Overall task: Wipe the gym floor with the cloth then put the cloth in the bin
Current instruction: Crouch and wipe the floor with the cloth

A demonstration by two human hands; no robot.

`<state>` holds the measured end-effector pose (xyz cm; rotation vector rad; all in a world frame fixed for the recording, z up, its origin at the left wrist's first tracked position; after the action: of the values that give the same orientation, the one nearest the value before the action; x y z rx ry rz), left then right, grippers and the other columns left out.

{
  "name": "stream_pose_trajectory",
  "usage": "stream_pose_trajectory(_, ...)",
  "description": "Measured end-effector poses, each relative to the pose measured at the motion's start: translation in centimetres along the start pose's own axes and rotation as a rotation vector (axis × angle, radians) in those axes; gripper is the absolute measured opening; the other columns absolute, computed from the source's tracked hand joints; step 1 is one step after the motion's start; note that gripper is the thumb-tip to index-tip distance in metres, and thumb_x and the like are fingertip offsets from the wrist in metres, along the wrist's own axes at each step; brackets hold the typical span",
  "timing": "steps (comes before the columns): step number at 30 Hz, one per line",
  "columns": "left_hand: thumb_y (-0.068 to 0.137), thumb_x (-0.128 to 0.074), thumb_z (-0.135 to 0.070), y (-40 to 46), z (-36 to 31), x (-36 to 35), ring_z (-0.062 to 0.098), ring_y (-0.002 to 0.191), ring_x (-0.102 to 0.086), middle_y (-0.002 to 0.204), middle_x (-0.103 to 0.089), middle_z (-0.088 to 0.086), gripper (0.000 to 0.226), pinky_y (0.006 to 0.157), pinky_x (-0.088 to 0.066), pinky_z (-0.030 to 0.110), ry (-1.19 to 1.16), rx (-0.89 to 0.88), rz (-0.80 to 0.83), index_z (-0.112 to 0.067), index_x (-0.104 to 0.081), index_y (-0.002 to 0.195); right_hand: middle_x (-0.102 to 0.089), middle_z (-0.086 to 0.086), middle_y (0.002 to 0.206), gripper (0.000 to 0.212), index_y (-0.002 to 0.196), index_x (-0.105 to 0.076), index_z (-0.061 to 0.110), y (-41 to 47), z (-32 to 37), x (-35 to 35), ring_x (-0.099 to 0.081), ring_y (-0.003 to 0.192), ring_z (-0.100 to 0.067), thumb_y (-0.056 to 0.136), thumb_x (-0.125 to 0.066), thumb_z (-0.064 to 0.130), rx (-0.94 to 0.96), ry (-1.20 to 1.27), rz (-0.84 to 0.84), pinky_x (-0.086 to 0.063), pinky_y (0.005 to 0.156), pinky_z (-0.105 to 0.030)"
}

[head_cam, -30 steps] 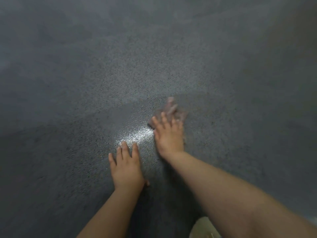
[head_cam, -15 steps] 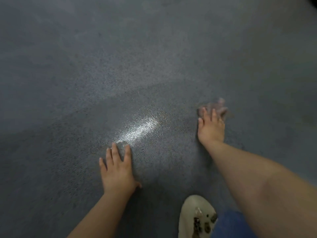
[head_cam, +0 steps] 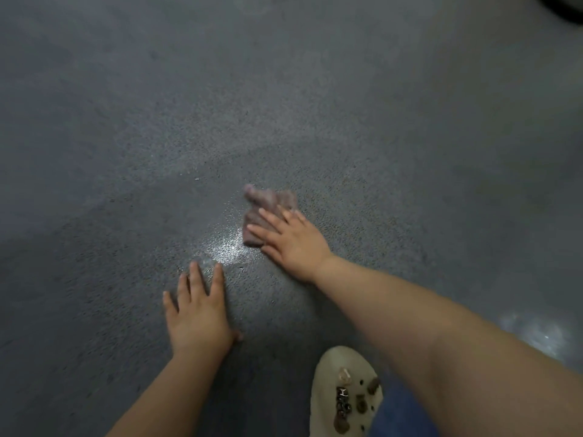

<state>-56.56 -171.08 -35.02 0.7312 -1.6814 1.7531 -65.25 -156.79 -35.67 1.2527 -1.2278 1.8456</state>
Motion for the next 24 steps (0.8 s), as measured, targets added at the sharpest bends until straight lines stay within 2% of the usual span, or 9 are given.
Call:
stream_pose_trajectory(2, 0.073, -0.068, -0.060, 0.1, -0.1, 0.1, 0.032, 0.146, 0.008, 0.155, 0.022, 0.015, 0.121, 0.117, -0.002, 0.049, 0.008, 0.000, 0.000, -0.023, 0.020, 0.148, 0.003, 0.005, 0.160, 0.052, 0.149, -0.011, 0.039, 1.5, -3.5, 1.2, 0.003, 0.147, -0.025, 0.100, -0.025, 0.047, -0.127, 0.019, -0.009, 0.001, 0.119, -0.043)
stream_pose_trajectory(6, 0.072, -0.069, -0.061, 0.3, -0.3, 0.4, 0.034, 0.146, 0.003, 0.156, 0.016, 0.017, 0.121, 0.117, 0.000, 0.048, 0.057, -0.001, -0.010, -0.021, 0.015, 0.149, 0.010, 0.005, 0.159, 0.055, 0.150, -0.005, 0.038, 3.9, -9.3, 2.2, 0.011, 0.146, -0.027, 0.100, -0.026, 0.046, -0.357, 0.111, -0.008, -0.003, 0.119, -0.048)
stream_pose_trajectory(10, 0.072, -0.068, -0.060, 0.4, -0.5, 0.4, 0.035, 0.145, 0.002, 0.156, 0.014, 0.019, 0.120, 0.116, 0.001, 0.048, 0.098, 0.004, -0.004, -0.019, 0.013, 0.150, 0.012, 0.001, 0.159, 0.056, 0.151, -0.003, 0.037, 3.9, -13.3, 2.9, 0.007, 0.146, -0.029, 0.101, -0.026, 0.045, -0.509, 0.199, -0.040, -0.003, 0.119, -0.046)
stream_pose_trajectory(14, 0.071, -0.068, -0.063, 0.4, -0.4, 0.6, 0.035, 0.146, -0.001, 0.157, 0.011, 0.019, 0.120, 0.115, 0.004, 0.051, 0.130, 0.003, -0.014, -0.020, 0.011, 0.150, 0.007, -0.004, 0.160, 0.055, 0.152, -0.005, 0.034, -0.5, -17.1, 1.8, 0.002, 0.146, -0.033, 0.102, -0.024, 0.042, -0.828, 0.369, -0.089, -0.001, 0.119, -0.044)
stream_pose_trajectory(21, 0.069, -0.069, -0.065, 0.3, -0.1, 0.5, 0.032, 0.146, 0.001, 0.157, 0.013, 0.015, 0.121, 0.116, 0.000, 0.051, 0.063, -0.011, -0.032, -0.024, 0.012, 0.150, 0.001, -0.002, 0.160, 0.053, 0.152, -0.008, 0.032, -13.0, -16.8, -2.5, -0.002, 0.145, -0.035, 0.101, -0.023, 0.040, -1.331, 0.523, -0.239, -0.001, 0.117, -0.047)
stream_pose_trajectory(24, 0.069, -0.068, -0.066, 0.1, 0.0, 0.4, 0.031, 0.146, 0.002, 0.157, 0.015, 0.013, 0.121, 0.115, 0.000, 0.053, 0.039, -0.033, -0.038, -0.025, 0.013, 0.150, -0.004, 0.000, 0.160, 0.051, 0.151, -0.014, 0.033, -13.4, -12.8, -3.3, -0.006, 0.144, -0.036, 0.102, -0.026, 0.036, -1.385, 0.542, -0.273, -0.001, 0.116, -0.049)
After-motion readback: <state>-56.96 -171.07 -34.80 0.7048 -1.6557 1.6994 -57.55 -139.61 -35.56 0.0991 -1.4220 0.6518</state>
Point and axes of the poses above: each hand's wrist, its own y-axis towards the middle knuckle, its own x-axis out of the back of the hand, z = x × y, the point moved 10 cm from there along y, towards the middle knuckle
